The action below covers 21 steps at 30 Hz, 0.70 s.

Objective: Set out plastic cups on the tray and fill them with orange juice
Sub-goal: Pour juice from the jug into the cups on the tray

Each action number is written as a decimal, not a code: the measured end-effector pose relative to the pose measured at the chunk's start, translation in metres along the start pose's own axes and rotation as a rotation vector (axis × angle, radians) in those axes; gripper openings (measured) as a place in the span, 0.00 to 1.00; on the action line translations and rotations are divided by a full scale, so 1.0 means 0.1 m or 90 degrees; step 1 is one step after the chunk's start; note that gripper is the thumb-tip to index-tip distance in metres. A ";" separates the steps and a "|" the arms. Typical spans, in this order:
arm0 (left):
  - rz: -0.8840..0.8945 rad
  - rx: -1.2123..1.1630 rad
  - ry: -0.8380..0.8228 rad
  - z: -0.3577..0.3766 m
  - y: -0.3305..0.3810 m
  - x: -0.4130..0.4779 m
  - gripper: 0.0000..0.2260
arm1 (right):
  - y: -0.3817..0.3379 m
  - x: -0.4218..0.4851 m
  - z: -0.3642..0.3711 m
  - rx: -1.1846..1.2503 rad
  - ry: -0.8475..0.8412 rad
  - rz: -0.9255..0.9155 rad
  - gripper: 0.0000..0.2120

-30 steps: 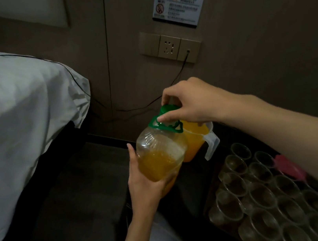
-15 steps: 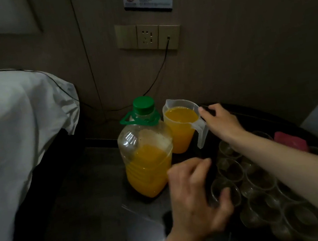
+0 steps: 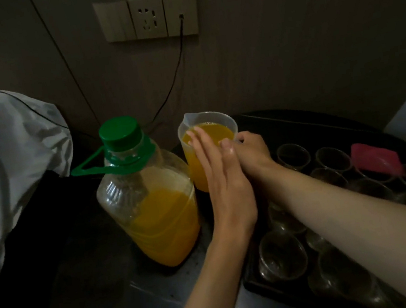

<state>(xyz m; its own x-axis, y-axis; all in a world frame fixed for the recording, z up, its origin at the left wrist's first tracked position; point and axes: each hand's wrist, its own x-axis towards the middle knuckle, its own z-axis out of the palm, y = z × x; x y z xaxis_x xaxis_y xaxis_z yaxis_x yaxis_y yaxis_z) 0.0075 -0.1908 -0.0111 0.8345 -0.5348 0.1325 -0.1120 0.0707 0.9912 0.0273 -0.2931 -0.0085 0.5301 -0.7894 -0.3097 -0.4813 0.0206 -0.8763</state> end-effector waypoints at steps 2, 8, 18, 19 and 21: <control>0.020 0.008 0.017 0.00 0.00 0.02 0.31 | 0.01 0.00 0.01 0.062 0.007 0.021 0.08; -0.059 -0.023 0.082 -0.04 -0.09 0.07 0.26 | 0.07 0.01 0.00 0.099 0.053 -0.040 0.07; -0.167 -0.074 0.058 -0.07 -0.16 0.09 0.29 | -0.04 -0.11 -0.15 0.140 0.083 -0.053 0.07; -0.173 -0.080 0.057 -0.07 -0.16 0.09 0.29 | -0.09 -0.13 -0.18 0.149 0.089 -0.060 0.06; -0.175 -0.094 0.059 -0.07 -0.15 0.09 0.30 | -0.19 -0.19 -0.26 0.149 0.101 -0.069 0.07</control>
<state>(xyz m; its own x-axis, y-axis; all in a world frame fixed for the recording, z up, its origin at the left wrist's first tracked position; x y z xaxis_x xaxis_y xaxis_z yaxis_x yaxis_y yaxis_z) 0.0207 -0.1909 -0.0250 0.8692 -0.4718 -0.1480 0.1983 0.0584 0.9784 0.0089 -0.2945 0.0237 0.4452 -0.8801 -0.1649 -0.2441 0.0579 -0.9680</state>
